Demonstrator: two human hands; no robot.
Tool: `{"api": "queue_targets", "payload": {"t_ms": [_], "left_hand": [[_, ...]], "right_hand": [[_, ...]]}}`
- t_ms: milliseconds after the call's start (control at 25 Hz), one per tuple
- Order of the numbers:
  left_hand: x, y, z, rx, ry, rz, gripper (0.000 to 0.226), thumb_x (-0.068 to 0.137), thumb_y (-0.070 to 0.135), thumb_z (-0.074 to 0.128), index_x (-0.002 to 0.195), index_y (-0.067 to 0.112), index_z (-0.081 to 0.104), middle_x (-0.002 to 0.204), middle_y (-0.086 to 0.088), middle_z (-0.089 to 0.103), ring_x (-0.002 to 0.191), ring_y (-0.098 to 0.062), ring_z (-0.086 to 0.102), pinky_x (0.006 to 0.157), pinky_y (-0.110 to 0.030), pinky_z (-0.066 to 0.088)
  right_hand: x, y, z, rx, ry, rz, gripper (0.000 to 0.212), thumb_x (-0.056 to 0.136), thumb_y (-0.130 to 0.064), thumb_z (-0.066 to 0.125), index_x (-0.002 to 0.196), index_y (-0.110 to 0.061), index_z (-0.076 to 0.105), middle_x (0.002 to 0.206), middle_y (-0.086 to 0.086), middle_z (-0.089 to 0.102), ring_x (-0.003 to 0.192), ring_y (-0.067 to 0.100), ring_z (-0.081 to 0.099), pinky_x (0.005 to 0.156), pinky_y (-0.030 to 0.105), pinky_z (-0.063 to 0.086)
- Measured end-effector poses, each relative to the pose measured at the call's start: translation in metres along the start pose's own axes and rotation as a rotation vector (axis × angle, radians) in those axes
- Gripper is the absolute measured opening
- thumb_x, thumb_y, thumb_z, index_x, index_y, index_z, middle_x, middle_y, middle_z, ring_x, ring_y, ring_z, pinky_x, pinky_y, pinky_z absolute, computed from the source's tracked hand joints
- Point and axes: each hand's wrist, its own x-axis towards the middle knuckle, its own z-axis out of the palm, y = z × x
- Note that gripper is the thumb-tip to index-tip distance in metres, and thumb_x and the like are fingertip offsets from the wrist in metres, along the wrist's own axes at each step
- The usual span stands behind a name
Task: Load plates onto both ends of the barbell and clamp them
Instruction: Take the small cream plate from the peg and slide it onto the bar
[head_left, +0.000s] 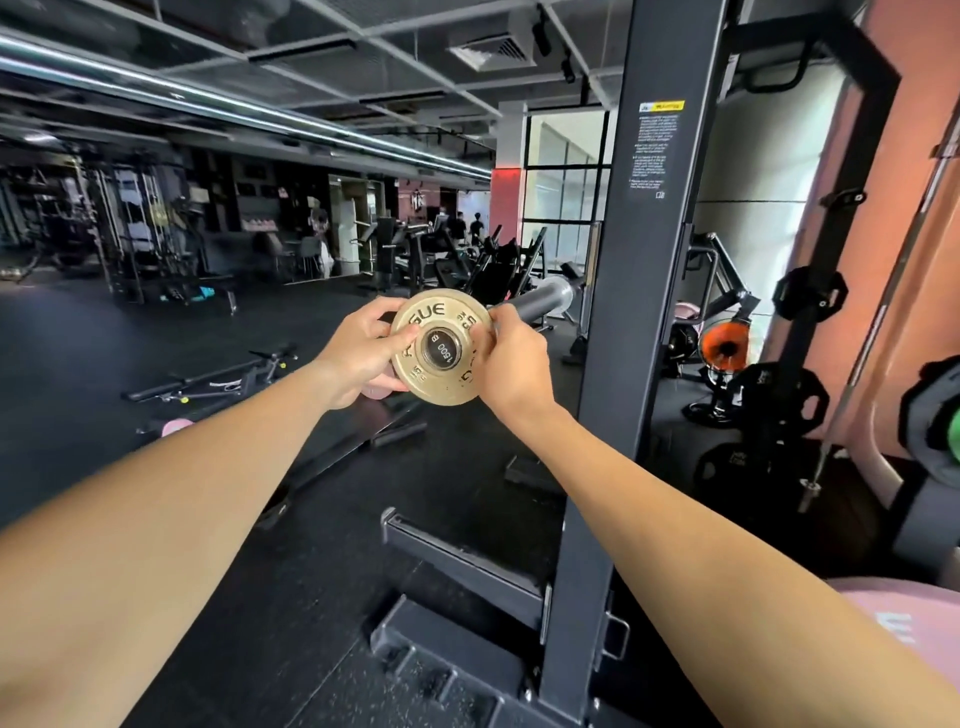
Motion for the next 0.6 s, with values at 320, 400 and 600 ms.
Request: {"api": "queue_targets", "payload": {"t_ms": [320, 400, 600], "left_hand": [[0.053, -0.008, 0.02, 0.009, -0.042, 0.069, 0.03, 0.092, 0.021, 0.07, 0.122, 0.022, 0.064, 0.11, -0.012, 0.072, 0.099, -0.031, 0.072, 0.062, -0.042, 0.063], [0.08, -0.015, 0.026, 0.049, -0.054, 0.097, 0.03, 0.088, 0.026, 0.074, 0.117, 0.025, 0.067, 0.108, -0.01, 0.074, 0.099, -0.03, 0.073, 0.071, -0.042, 0.062], [0.151, -0.03, 0.054, 0.25, -0.118, 0.238, 0.031, 0.089, 0.029, 0.073, 0.117, 0.02, 0.065, 0.105, 0.001, 0.075, 0.094, -0.002, 0.069, 0.082, -0.014, 0.049]], "right_hand": [[0.03, 0.047, 0.003, -0.091, 0.037, -0.094, 0.022, 0.103, -0.036, 0.046, 0.107, -0.016, 0.054, 0.096, 0.006, 0.07, 0.086, 0.032, 0.065, 0.071, 0.049, 0.054], [0.048, 0.066, 0.004, -0.13, 0.056, -0.132, 0.025, 0.103, -0.041, 0.043, 0.108, -0.018, 0.054, 0.091, 0.003, 0.07, 0.083, 0.03, 0.064, 0.067, 0.049, 0.054], [0.1, 0.12, 0.008, -0.211, 0.09, -0.132, 0.028, 0.106, -0.043, 0.037, 0.117, -0.022, 0.052, 0.097, 0.002, 0.071, 0.083, 0.03, 0.064, 0.067, 0.043, 0.051]]}}
